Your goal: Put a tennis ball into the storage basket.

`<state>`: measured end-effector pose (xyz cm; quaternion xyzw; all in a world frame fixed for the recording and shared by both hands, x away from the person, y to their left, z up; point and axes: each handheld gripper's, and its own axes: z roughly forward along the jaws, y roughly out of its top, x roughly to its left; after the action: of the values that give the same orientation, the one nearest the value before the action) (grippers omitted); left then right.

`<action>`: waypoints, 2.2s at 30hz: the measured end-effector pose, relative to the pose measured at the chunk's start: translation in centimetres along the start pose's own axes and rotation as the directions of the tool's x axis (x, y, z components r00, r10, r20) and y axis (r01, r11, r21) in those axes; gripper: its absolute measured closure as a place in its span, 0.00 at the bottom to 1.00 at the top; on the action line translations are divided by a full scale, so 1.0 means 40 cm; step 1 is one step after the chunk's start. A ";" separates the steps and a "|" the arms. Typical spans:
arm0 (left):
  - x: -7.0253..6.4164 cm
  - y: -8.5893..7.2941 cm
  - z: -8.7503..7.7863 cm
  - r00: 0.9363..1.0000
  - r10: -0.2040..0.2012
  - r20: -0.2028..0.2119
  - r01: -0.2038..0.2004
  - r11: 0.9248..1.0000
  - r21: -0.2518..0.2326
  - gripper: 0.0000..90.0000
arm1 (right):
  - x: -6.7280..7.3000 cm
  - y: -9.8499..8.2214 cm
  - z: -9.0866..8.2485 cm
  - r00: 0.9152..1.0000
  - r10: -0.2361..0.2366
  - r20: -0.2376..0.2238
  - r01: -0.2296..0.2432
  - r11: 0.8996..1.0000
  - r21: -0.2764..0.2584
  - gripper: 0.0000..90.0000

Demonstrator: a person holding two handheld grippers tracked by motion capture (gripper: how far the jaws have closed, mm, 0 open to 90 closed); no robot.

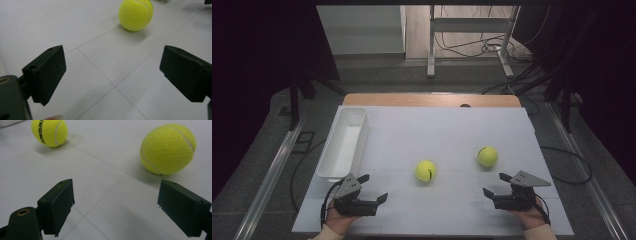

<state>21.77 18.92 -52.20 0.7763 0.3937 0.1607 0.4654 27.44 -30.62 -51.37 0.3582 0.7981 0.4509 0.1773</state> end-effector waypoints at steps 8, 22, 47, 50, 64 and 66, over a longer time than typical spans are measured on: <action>-0.004 0.001 0.004 1.000 0.006 0.005 -0.006 1.000 0.005 0.09 | 0.000 -0.001 0.001 1.000 -0.002 0.000 0.002 1.000 0.006 0.16; -0.007 0.006 0.011 1.000 0.004 0.008 -0.004 1.000 0.013 0.09 | 0.000 -0.001 0.007 1.000 -0.007 -0.003 0.007 1.000 0.021 0.16; -0.035 0.063 0.029 1.000 -0.017 0.026 0.016 0.999 0.040 0.09 | 0.001 0.000 0.007 1.000 -0.008 -0.015 0.008 1.000 0.018 0.16; -0.038 0.076 0.035 0.999 -0.020 0.037 0.019 0.999 0.043 0.09 | 0.001 0.001 0.008 1.000 -0.008 -0.015 0.008 1.000 0.019 0.16; -0.057 0.112 0.063 0.998 -0.011 0.060 0.007 0.998 0.061 0.09 | 0.003 0.001 0.011 1.000 -0.011 -0.016 0.011 1.000 0.025 0.16; -0.056 0.116 0.069 0.998 -0.016 0.068 0.012 0.998 0.067 0.08 | 0.003 0.001 0.012 1.000 -0.014 -0.017 0.014 1.000 0.027 0.16</action>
<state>24.20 14.37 -49.41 0.7936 0.3882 0.1176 0.4535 27.65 -30.22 -51.59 0.3511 0.8080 0.4420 0.1690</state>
